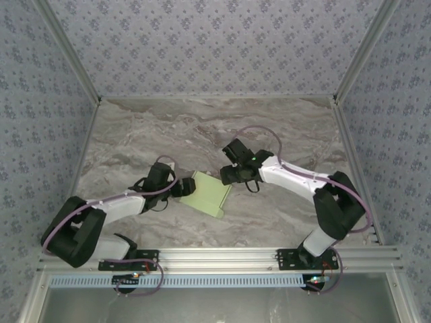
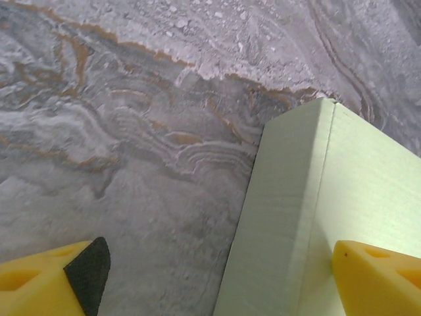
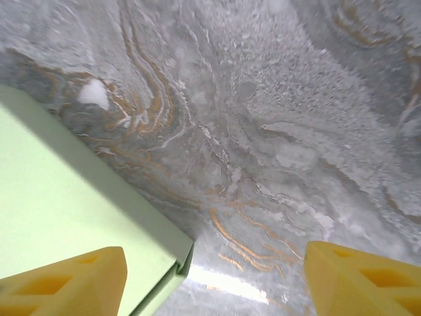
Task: Fold the paper box
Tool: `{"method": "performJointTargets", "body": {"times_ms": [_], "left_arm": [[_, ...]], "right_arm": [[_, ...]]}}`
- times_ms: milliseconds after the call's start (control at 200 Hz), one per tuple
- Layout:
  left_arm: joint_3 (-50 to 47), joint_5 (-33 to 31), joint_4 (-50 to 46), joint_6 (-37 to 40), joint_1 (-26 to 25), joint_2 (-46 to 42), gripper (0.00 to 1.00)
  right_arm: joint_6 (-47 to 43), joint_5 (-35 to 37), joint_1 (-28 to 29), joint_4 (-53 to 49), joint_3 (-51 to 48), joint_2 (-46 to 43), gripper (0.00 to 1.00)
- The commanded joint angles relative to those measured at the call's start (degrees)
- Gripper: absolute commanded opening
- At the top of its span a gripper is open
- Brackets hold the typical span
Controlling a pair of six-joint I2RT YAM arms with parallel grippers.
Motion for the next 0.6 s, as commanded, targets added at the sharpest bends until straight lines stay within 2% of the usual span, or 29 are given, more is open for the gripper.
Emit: {"method": "performJointTargets", "body": {"times_ms": [0, 55, 175, 250, 320, 440, 595], "left_arm": [[-2.22, -0.71, 2.03, -1.96, -0.94, 2.84, 0.84], [-2.45, -1.47, 3.01, -2.51, -1.79, 3.42, 0.81], [-2.06, -2.99, 2.92, -4.36, -3.00, 4.78, 0.72], [-1.31, -4.07, 0.92, -6.15, -3.00, 5.34, 0.68], [-0.85, -5.03, -0.13, -6.95, -3.06, 5.89, 0.67], [-0.07, -4.67, 0.19, -7.72, -2.92, 6.65, 0.64], [0.19, -3.74, 0.66, -9.11, -2.92, 5.42, 0.64]], "right_arm": [[1.64, -1.77, 0.28, -4.49, -0.75, -4.25, 0.74], [7.33, -4.46, 0.29, -3.54, -3.83, -6.01, 0.72], [24.50, -14.09, 1.08, 12.39, -15.39, -9.84, 0.65], [36.63, -16.52, 1.67, 23.90, -21.13, -9.92, 0.63], [45.42, -15.79, 2.84, 30.78, -23.41, -8.80, 0.63], [47.82, -13.93, 5.28, 34.62, -20.80, -4.42, 0.64], [45.14, -15.42, 3.26, 37.38, -17.31, 1.60, 0.64]]}}
